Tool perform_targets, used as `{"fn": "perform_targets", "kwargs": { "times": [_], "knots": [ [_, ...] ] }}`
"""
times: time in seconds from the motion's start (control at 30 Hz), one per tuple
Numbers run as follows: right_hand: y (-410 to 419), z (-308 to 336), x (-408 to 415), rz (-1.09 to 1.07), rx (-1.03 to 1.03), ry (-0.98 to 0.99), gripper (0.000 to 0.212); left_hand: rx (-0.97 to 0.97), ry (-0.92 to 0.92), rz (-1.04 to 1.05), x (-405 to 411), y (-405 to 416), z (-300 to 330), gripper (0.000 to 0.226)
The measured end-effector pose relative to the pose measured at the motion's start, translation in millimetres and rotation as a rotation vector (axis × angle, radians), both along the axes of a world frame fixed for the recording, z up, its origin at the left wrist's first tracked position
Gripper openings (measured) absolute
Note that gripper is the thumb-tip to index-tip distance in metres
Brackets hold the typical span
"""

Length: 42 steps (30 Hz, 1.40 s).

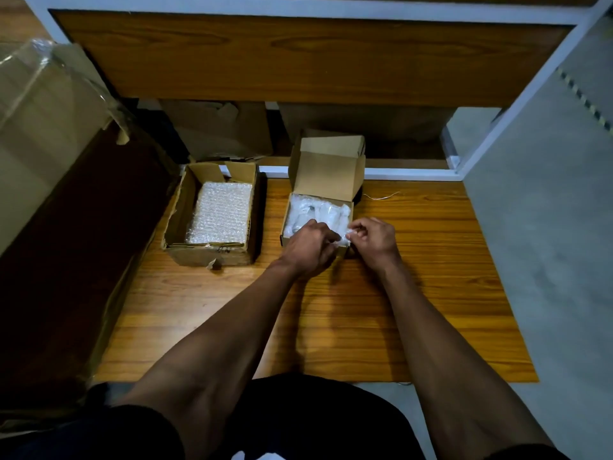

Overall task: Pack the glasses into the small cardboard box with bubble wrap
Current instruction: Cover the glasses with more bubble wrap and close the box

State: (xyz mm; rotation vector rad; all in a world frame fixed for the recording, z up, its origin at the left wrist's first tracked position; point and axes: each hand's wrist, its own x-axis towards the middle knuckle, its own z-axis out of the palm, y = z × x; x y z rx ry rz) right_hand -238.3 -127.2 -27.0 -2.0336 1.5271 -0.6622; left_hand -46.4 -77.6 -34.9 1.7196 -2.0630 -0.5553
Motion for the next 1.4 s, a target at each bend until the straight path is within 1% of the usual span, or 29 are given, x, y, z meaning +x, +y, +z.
{"fn": "perform_targets", "kwargs": {
  "times": [0.07, 0.2, 0.3, 0.37, 0.43, 0.5, 0.53, 0.6, 0.7, 0.77, 0.87, 0.97, 1.07, 1.13, 1.27, 1.4],
  "knots": [
    [-5.4, -0.8, 2.6, 0.062, -0.016, 0.057, 0.017, 0.009, -0.022, -0.018, 0.4, -1.1, 0.3, 0.03],
    [-14.3, 1.9, 16.7, 0.122, 0.006, 0.184, 0.018, 0.056, -0.057, -0.026, 4.0, -2.8, -2.3, 0.04],
    [-16.7, 2.3, 29.8, 0.13, -0.025, 0.311, 0.022, 0.034, -0.07, -0.043, 5.8, -5.1, -2.5, 0.031],
    [-15.6, 1.9, 34.3, 0.112, -0.025, 0.334, 0.02, 0.026, -0.072, -0.053, 6.4, -6.5, -0.9, 0.027],
    [-16.5, -0.3, 36.3, 0.115, -0.039, 0.39, 0.01, 0.036, -0.074, -0.054, 7.5, -6.4, 1.2, 0.029],
    [-18.7, -1.7, 36.0, 0.1, -0.025, 0.408, 0.019, 0.034, -0.061, -0.042, 8.0, -4.7, 3.0, 0.035],
    [-20.3, -0.4, 34.7, 0.106, -0.012, 0.403, 0.02, 0.027, -0.05, -0.039, 8.1, -3.6, 3.4, 0.038],
    [-27.4, 2.4, 28.4, 0.162, 0.033, 0.393, 0.01, 0.007, -0.056, -0.056, 8.5, -2.6, 2.2, 0.04],
    [-42.5, 12.3, 18.9, 0.262, 0.128, 0.433, 0.02, -0.012, -0.105, -0.085, 9.4, -3.0, 0.9, 0.038],
    [-46.1, 20.3, 19.7, 0.291, 0.124, 0.508, 0.019, -0.024, -0.128, -0.085, 8.7, -3.3, 0.4, 0.037],
    [-43.1, 24.0, 25.4, 0.245, 0.074, 0.559, 0.01, -0.015, -0.154, -0.098, 5.7, -4.4, -1.0, 0.038],
    [-39.4, 23.4, 37.0, 0.183, 0.037, 0.612, 0.012, 0.007, -0.155, -0.107, 6.7, -5.6, -0.3, 0.04],
    [-37.1, 20.6, 50.2, 0.163, 0.016, 0.732, 0.023, 0.006, -0.175, -0.106, 3.5, -5.5, 4.1, 0.035],
    [-34.8, 16.7, 56.4, 0.129, 0.009, 0.774, 0.03, 0.023, -0.193, -0.093, 1.3, -6.4, 8.5, 0.033],
    [-30.5, 11.1, 61.8, 0.074, -0.016, 0.822, 0.032, 0.05, -0.255, -0.13, 0.1, -7.2, 13.7, 0.034],
    [-27.4, 14.4, 65.5, 0.059, -0.06, 0.882, 0.031, 0.114, -0.179, -0.134, 9.5, -8.9, 21.5, 0.033]
  ]
}}
